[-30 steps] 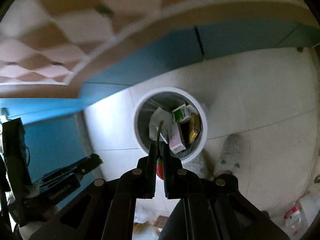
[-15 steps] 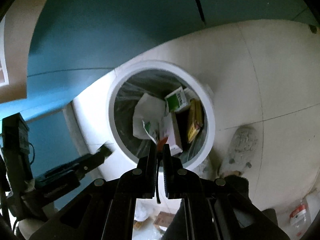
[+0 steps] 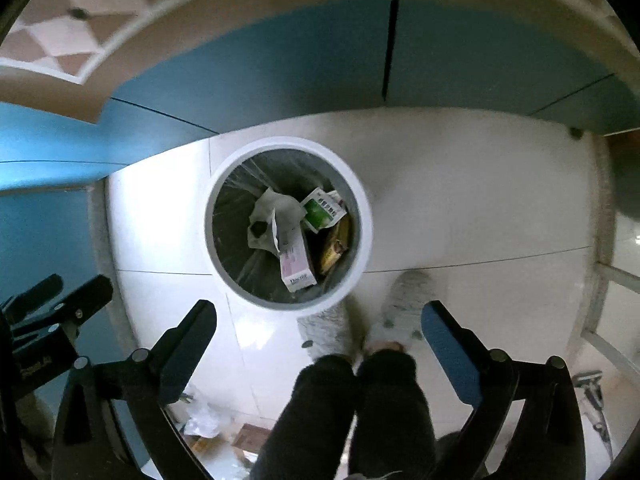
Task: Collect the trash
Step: 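Raise both empty tools back up toward the counter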
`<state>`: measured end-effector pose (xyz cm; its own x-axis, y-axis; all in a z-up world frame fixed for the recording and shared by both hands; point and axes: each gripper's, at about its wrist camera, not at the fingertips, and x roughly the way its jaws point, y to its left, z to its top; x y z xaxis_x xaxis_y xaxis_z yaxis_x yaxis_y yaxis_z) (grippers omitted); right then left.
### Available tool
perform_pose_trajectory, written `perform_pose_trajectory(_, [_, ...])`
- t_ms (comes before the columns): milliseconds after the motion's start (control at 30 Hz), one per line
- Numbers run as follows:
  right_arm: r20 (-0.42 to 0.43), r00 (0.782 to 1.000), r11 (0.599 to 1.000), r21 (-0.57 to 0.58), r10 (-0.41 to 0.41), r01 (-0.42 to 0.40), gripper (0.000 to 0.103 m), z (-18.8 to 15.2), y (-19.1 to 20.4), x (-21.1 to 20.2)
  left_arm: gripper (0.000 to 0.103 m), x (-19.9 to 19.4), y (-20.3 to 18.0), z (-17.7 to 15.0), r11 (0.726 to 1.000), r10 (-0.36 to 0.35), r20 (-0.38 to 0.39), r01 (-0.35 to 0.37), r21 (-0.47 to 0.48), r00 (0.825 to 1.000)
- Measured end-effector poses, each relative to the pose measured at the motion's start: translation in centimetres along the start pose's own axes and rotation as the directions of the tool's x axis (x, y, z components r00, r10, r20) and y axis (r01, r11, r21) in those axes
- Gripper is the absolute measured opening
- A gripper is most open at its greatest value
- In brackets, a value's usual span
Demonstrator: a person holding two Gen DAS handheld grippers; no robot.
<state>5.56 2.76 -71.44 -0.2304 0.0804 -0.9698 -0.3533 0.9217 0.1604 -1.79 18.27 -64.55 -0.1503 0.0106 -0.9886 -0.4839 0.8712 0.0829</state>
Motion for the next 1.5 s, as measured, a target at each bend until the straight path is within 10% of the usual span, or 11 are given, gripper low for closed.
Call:
perform_pose_trajectory(933, [0.229, 0.973, 0.999, -0.026, 0.03, -0.025, 0.103, -12.3, 2.2, -38.9, 0.097, -33.2, 1.8, -9.5, 0.991, -0.136, 0.256, 0.128, 0.048, 0.957])
perform_pose_trajectory(1233, [0.356, 0.927, 0.992, -0.001, 0.118, -0.126, 0.103, -12.5, 2.4, -48.0, 0.097, -42.4, 1.1, -5.8, 0.996, -0.087, 0.489, 0.066, 0.061, 0.868])
perform_pose_trajectory(1367, [0.437, 0.89, 0.987, 0.028, 0.13, -0.159, 0.103, -9.7, 1.2, -51.3, 0.097, -45.5, -0.9, -1.3, 0.998, -0.064, 0.581, 0.037, 0.057, 0.812])
perform_pose_trajectory(1500, [0.511, 0.851, 0.981, 0.072, 0.119, -0.18, 0.103, -5.3, -1.4, -53.6, 0.097, -46.9, -3.4, 4.1, 0.999, -0.046, 0.61, 0.02, 0.049, 0.791])
